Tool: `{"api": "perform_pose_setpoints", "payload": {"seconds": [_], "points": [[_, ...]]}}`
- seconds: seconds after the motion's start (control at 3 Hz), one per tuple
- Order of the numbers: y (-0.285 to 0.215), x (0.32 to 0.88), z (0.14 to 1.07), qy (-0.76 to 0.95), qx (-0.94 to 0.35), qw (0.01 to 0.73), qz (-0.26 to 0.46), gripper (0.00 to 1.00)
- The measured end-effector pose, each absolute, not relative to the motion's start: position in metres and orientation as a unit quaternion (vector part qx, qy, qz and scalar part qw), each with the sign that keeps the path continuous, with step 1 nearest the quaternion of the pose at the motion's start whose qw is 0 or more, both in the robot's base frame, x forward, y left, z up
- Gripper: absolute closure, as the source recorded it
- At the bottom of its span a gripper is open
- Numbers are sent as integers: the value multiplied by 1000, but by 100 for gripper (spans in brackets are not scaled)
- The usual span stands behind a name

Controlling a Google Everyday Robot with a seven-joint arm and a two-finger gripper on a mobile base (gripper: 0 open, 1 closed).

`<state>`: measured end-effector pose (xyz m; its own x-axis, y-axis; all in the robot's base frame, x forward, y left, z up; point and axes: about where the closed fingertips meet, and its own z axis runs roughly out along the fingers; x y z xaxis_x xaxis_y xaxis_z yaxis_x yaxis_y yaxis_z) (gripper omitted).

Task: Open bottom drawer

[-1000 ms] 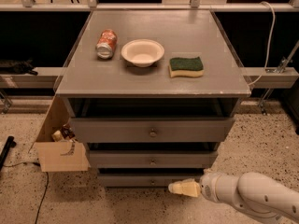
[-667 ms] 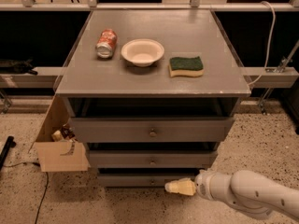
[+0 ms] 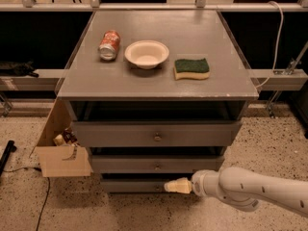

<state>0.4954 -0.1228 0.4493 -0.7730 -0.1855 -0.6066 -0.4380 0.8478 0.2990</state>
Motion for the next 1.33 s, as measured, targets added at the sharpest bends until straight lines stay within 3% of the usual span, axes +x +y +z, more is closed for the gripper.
{"api": "perform_pose_setpoints", "payload": {"seconds": [0.67, 1.33], "points": [[-124, 487, 431, 924, -157, 271, 218, 0], [-173, 468, 380, 946, -81, 233, 210, 0]]}}
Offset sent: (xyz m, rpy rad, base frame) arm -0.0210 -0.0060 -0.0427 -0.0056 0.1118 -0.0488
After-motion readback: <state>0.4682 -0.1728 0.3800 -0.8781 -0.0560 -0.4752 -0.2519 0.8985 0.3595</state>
